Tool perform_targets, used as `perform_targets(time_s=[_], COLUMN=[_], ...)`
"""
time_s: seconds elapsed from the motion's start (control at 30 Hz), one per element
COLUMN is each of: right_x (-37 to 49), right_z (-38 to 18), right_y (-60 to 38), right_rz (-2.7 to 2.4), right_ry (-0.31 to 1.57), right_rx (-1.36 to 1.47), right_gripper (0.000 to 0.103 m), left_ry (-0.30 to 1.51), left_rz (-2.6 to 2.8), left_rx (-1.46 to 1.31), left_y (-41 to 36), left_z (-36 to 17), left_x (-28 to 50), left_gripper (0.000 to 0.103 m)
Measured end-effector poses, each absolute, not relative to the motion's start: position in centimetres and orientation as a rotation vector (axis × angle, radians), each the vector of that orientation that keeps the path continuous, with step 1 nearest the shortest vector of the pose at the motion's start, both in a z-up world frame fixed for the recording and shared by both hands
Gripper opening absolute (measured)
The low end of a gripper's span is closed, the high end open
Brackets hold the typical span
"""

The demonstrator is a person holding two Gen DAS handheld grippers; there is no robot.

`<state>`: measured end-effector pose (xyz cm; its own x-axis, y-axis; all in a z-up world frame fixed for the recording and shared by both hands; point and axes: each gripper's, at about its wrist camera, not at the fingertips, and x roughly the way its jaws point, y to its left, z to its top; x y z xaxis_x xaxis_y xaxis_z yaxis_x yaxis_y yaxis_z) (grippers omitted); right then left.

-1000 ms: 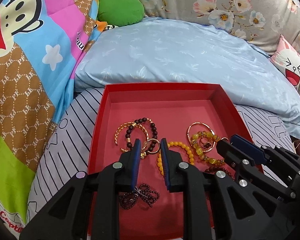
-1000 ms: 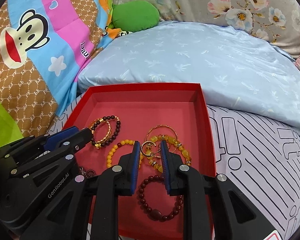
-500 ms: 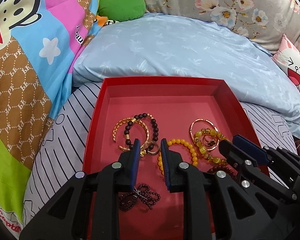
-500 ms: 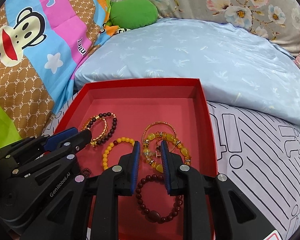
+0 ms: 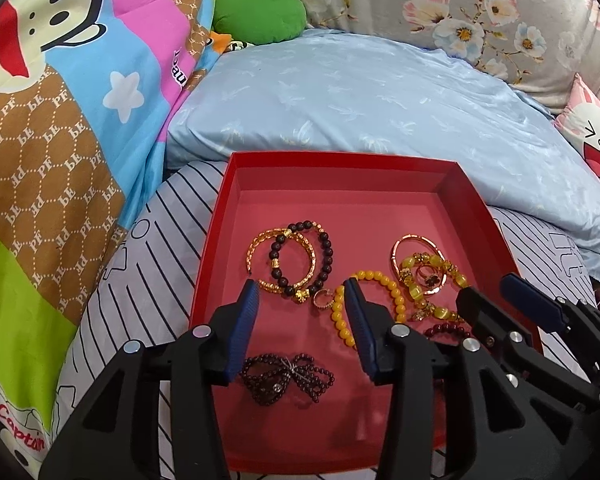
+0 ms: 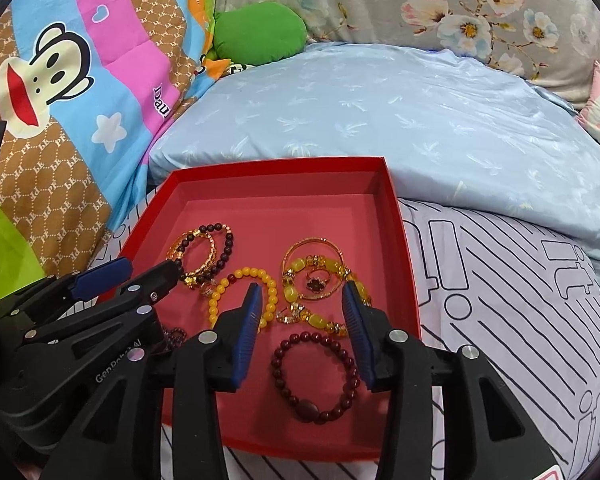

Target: Organize jewelry

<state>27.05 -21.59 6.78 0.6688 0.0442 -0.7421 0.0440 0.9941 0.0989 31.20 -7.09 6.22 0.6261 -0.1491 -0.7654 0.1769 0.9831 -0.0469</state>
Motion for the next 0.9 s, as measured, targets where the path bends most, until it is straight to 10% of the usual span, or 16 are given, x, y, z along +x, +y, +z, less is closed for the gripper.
perform_targets(time_s=[0.37,0.9], right_x=[23.0,17.3], right_z=[7.4,6.8], right_y=[-20.8,-22.0], right_rz=[-0.018,-0.075], right_ry=[0.834,0.858], right_rx=[0.105,0.132], right_gripper=[0.043,0.077], left_ry=[0.86,0.856], left_rz=[-0.182,-0.12], left_rx=[0.047,0.059], left_y=[-6.4,-4.8], left_z=[7.1,6.9], left_x=[27.4,22.3], left_gripper=[0.047,0.08])
